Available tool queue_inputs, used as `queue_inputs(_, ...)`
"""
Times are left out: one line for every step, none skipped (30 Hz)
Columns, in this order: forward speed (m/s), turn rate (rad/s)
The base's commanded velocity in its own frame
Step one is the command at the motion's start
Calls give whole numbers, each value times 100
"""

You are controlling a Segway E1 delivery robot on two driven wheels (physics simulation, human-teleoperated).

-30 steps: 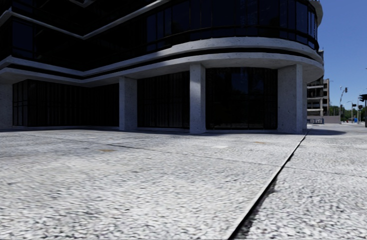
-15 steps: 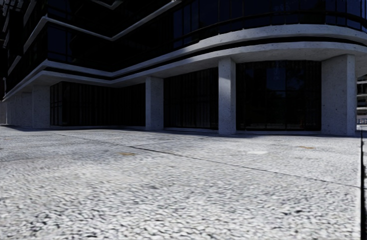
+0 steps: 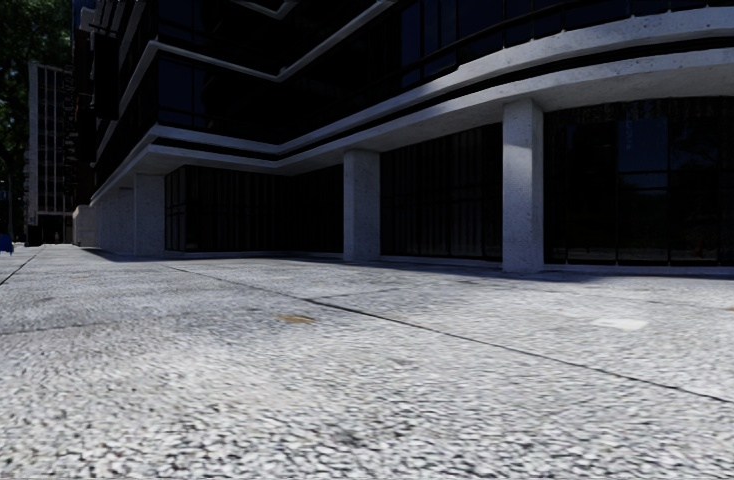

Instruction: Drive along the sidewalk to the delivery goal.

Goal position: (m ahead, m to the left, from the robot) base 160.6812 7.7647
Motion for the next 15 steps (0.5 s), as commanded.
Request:
queue_inputs(150,40)
queue_inputs(150,40)
queue_inputs(150,40)
queue_inputs(150,40)
queue_inputs(150,40)
queue_inputs(150,40)
queue_inputs(150,40)
queue_inputs(150,40)
queue_inputs(150,40)
queue_inputs(150,40)
queue_inputs(150,40)
queue_inputs(150,40)
queue_inputs(150,40)
queue_inputs(150,40)
queue_inputs(150,40)
